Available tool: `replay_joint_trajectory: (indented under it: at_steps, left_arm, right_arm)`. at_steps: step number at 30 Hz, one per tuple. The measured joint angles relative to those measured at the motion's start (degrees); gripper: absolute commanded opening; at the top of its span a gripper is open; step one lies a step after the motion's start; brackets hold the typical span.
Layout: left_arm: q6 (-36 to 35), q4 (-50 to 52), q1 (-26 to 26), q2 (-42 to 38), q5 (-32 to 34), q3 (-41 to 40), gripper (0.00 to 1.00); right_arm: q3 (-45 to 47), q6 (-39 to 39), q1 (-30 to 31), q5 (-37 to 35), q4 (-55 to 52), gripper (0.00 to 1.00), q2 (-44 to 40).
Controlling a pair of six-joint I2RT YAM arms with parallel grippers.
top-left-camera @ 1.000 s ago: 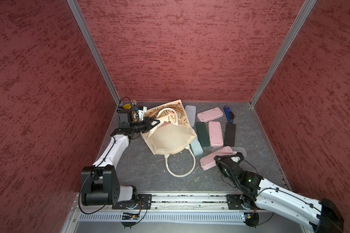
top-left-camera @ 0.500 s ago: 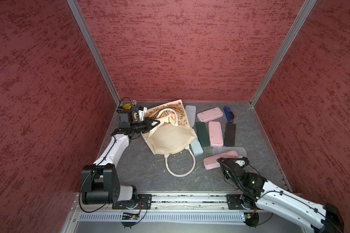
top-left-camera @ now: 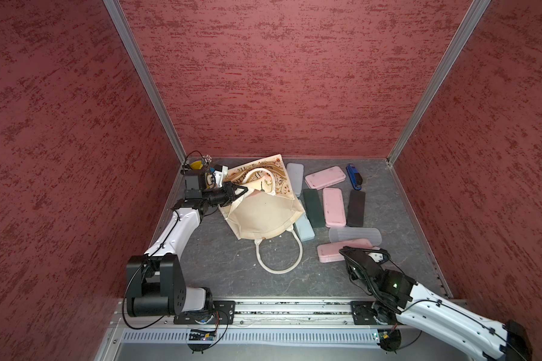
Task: Take out the pencil case from the canvas bag
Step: Place the pencil case at the center of the board.
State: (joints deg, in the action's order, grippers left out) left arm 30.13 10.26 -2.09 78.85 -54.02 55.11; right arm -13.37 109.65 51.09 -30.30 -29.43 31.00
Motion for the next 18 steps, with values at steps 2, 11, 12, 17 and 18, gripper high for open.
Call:
replay_joint_trajectory:
  at_steps: [2, 11, 12, 17, 18]
  left_arm:
    - [0.0, 0.0, 0.4, 0.0, 0.1, 0.0, 0.03]
    - [-0.2, 3.6, 3.5, 0.0, 2.1, 3.3, 0.03]
    - [-0.2, 4.3, 3.5, 0.0, 2.3, 4.0, 0.03]
    - [0.2, 6.7, 3.5, -0.9, 3.4, 6.9, 0.03]
    - [0.5, 7.0, 3.5, -1.1, 3.5, 7.3, 0.03]
  right_arm:
    - [0.0, 0.7, 0.0, 0.0, -0.8, 0.54, 0.0]
    - [-1.9, 1.9, 0.0, -0.6, -5.9, 0.62, -0.2]
    - [-2.8, 1.5, 0.0, -1.1, -6.4, 0.62, -0.1]
    - [-9.6, -6.1, 0.0, -4.1, -6.0, 0.62, 2.1]
    - [-11.0, -8.7, 0.0, -4.6, -5.2, 0.62, 2.8]
